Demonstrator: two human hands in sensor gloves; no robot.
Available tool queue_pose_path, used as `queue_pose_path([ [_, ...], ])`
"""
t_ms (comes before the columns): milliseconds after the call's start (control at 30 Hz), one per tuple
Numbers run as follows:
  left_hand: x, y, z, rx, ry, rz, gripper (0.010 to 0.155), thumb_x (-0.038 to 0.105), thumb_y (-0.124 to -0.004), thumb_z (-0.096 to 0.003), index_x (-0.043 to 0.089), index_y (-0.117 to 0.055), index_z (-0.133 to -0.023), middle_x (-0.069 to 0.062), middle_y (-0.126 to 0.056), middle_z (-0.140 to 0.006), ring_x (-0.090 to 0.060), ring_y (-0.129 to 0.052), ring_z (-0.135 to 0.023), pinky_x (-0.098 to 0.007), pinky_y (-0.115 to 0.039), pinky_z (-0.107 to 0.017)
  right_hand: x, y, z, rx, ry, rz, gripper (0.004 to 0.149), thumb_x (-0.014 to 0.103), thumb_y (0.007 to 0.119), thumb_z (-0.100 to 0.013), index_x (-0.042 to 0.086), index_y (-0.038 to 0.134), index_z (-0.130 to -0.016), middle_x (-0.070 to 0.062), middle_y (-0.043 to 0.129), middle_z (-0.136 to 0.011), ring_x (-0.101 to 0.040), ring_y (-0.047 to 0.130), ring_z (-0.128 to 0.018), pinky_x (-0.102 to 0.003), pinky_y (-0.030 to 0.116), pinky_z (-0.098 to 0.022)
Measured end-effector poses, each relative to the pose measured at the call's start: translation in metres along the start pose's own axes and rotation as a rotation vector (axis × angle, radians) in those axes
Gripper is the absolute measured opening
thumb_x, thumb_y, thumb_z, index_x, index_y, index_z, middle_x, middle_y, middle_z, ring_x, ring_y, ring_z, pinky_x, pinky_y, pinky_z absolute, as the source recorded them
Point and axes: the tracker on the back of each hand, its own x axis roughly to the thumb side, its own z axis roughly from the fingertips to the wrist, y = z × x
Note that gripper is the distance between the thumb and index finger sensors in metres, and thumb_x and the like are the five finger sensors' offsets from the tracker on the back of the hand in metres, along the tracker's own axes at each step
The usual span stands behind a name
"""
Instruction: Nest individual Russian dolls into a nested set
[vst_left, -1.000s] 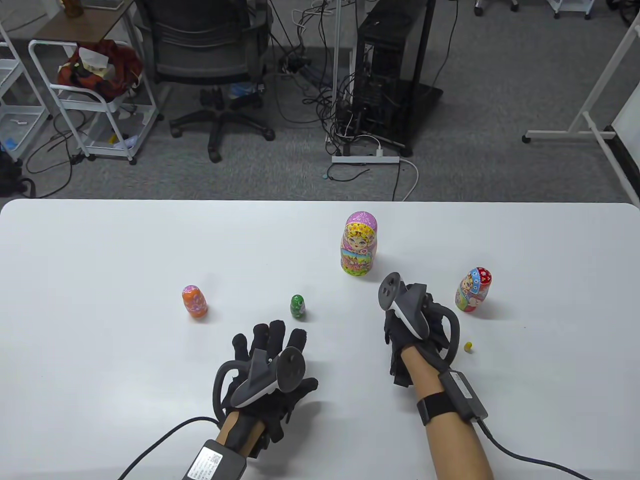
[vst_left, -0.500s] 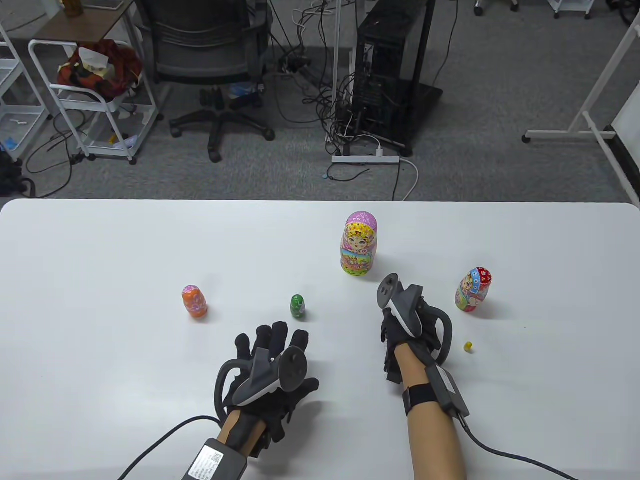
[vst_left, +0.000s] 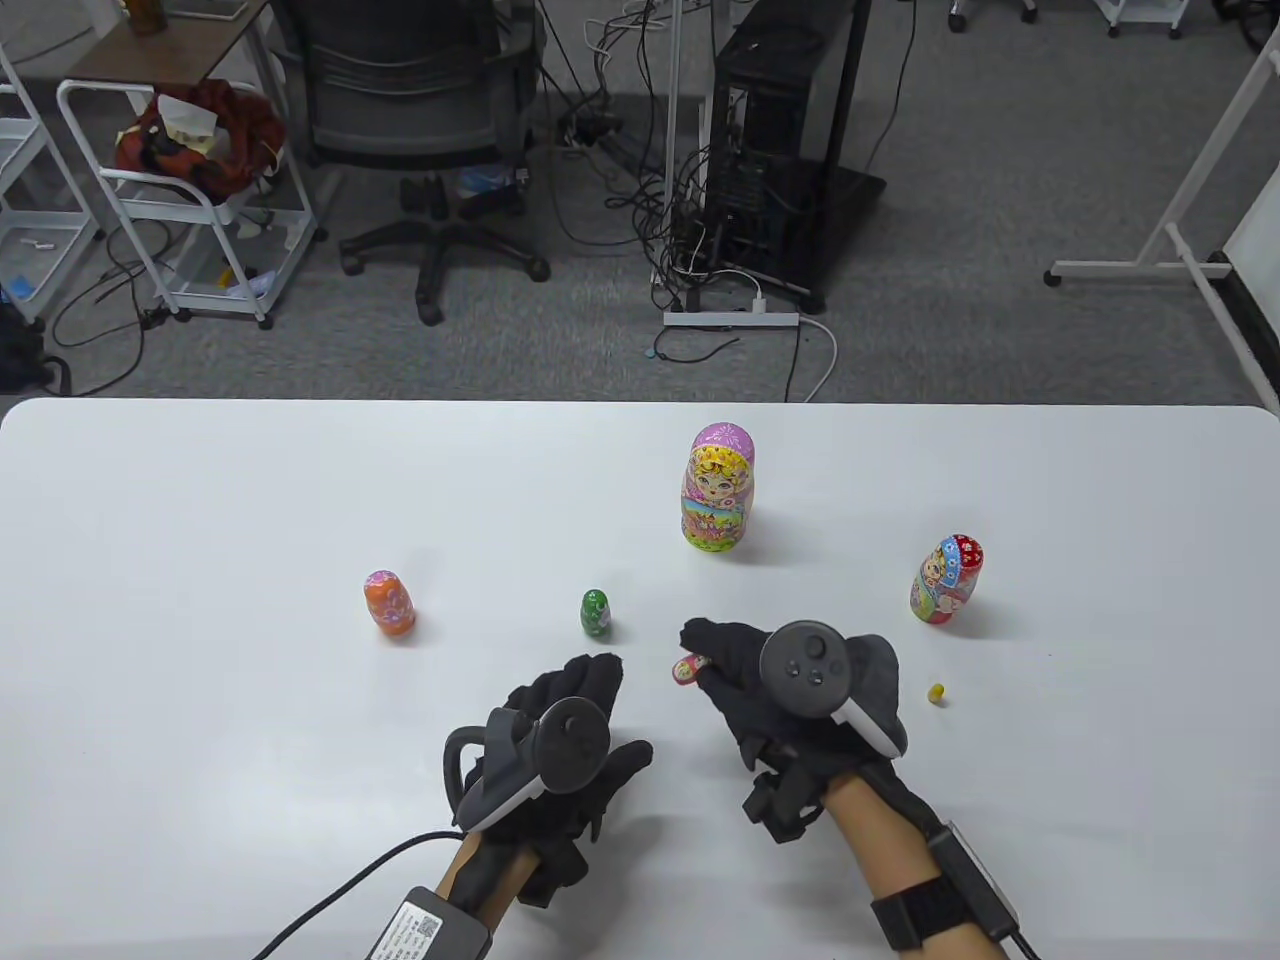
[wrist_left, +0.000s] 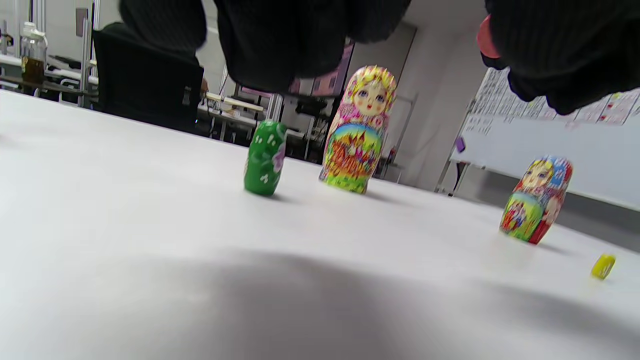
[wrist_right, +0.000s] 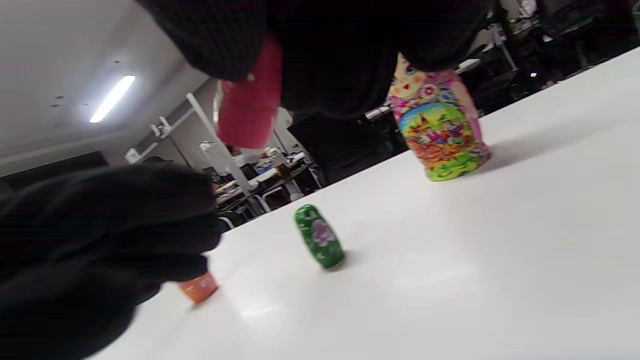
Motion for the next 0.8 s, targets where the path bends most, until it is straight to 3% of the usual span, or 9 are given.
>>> queue_pose_path([
  [133, 0.009, 0.004, 0.005, 0.083, -0.045, 0.008, 0.073, 0.064, -0.075, -0.0393, 0.028, -0.062, -0.101, 0.001, -0.083, -0.096, -0.017, -0.091, -0.08, -0.048, -0.074, -0.067, 0.008, 0.017, 0.019, -0.079, -0.092, -0.051, 0.047, 0.036, 0.078, -0.047, 0.03, 0.066, -0.092, -0.002, 0.081, -0.093, -0.023, 0.088, -0.075, -0.045, 0.074, -0.06],
  [167, 0.012, 0.004, 0.005, 0.095, -0.065, 0.002, 0.069, 0.064, -0.077, -0.039, 0.029, -0.067, -0.098, 0.003, -0.088, -0.091, -0.015, -0.094, -0.075, -0.046, -0.077, -0.064, 0.011, 0.021, 0.021, -0.029, -0.124, -0.032, 0.047, 0.037, 0.079, -0.047, 0.029, 0.066, -0.091, -0.002, 0.081, -0.092, -0.023, 0.088, -0.074, -0.045, 0.073, -0.06],
  [233, 0.015, 0.004, 0.008, 0.119, -0.085, -0.007, 0.066, 0.062, -0.079, -0.0387, 0.029, -0.071, -0.096, 0.004, -0.092, -0.086, -0.013, -0.097, -0.07, -0.044, -0.08, -0.062, 0.013, 0.024, 0.025, -0.061, -0.136, -0.001, 0.047, 0.039, 0.079, -0.046, 0.029, 0.066, -0.091, -0.002, 0.082, -0.091, -0.022, 0.088, -0.073, -0.045, 0.074, -0.06],
  [300, 0.018, 0.003, 0.009, 0.141, -0.105, -0.008, 0.064, 0.061, -0.08, -0.0381, 0.029, -0.074, -0.093, 0.005, -0.094, -0.083, -0.012, -0.099, -0.067, -0.043, -0.082, -0.061, 0.015, 0.026, 0.027, -0.025, -0.16, 0.006, 0.048, 0.039, 0.08, -0.046, 0.029, 0.066, -0.091, -0.001, 0.08, -0.092, -0.022, 0.087, -0.074, -0.045, 0.073, -0.06],
  [800, 0.02, 0.008, 0.014, 0.236, -0.142, -0.084, 0.063, 0.06, -0.084, -0.0356, 0.028, -0.08, -0.09, 0.006, -0.099, -0.077, -0.011, -0.103, -0.061, -0.041, -0.085, -0.057, 0.015, 0.027, 0.03, -0.075, -0.153, 0.033, 0.048, 0.038, 0.081, -0.045, 0.028, 0.067, -0.09, -0.003, 0.082, -0.091, -0.022, 0.089, -0.071, -0.045, 0.074, -0.06],
])
